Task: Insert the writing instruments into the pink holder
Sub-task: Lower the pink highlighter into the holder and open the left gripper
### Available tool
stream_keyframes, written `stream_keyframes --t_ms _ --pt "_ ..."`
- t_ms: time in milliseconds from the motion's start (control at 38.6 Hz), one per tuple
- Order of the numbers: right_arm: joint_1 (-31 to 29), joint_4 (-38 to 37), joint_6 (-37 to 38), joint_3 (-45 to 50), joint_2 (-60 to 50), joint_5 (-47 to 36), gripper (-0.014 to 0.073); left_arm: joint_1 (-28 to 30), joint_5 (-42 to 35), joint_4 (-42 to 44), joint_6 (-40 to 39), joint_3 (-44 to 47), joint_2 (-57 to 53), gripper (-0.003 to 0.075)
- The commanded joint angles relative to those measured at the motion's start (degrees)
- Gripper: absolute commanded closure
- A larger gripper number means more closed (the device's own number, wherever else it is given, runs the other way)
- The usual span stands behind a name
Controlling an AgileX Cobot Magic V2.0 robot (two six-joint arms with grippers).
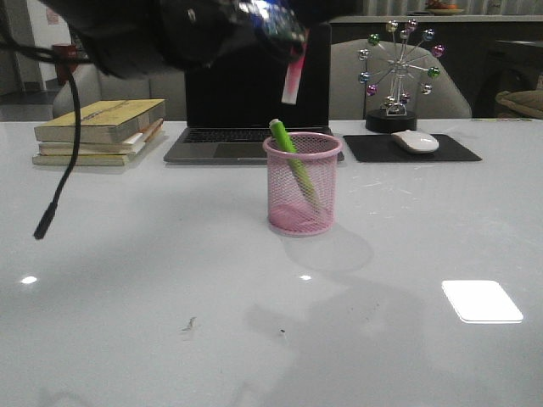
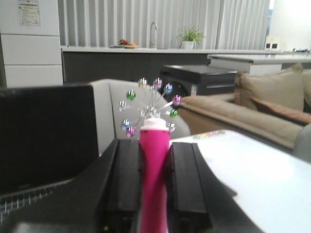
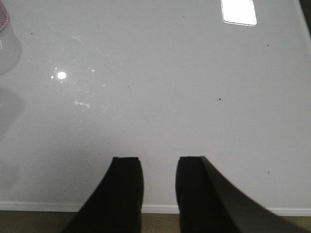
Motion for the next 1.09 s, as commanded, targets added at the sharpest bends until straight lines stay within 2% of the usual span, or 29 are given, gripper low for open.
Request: stream_keyframes --t_ms 0,130,570,674,777,881,984,1062 --pt "-0.5 -1.0 -0.33 -1.55 0.05 -3.54 0.027 -0.39 -5.92 0.5 -0.21 -1.63 -1.53 0.0621" --pt "-0.5 -1.0 -0.33 -1.55 0.05 -3.54 0.027 -0.61 -8.58 0.22 -0.74 -1.63 1.01 0.0621" --pt "-0.5 -1.0 -0.33 -1.55 0.05 -3.54 0.027 -0.61 -8.45 0.22 -0.74 -1.63 3.39 0.0609" --pt "-0.5 -1.0 -0.33 -1.55 0.05 -3.54 0.027 -0.61 -8.45 0.22 -0.74 -1.63 3.99 0.0551" --pt "-0.5 -1.0 -0.33 -1.55 0.05 -3.54 0.027 -0.61 -8.58 0.22 -0.74 -1.63 4.46 0.0421" --pt "-0.5 -1.0 -0.33 -1.55 0.05 -3.54 0.027 -0.73 -10.25 0.22 -0.74 -1.63 4.68 0.033" --pt "-0.5 -1.0 -0.33 -1.55 0.05 -3.54 0.027 -0.85 -13.13 0.53 -0.74 -1.63 4.4 0.0327" --pt "-0.5 -1.0 -0.33 -1.55 0.05 -3.54 0.027 -0.85 -12.33 1.2 -0.74 -1.63 3.01 0.0327"
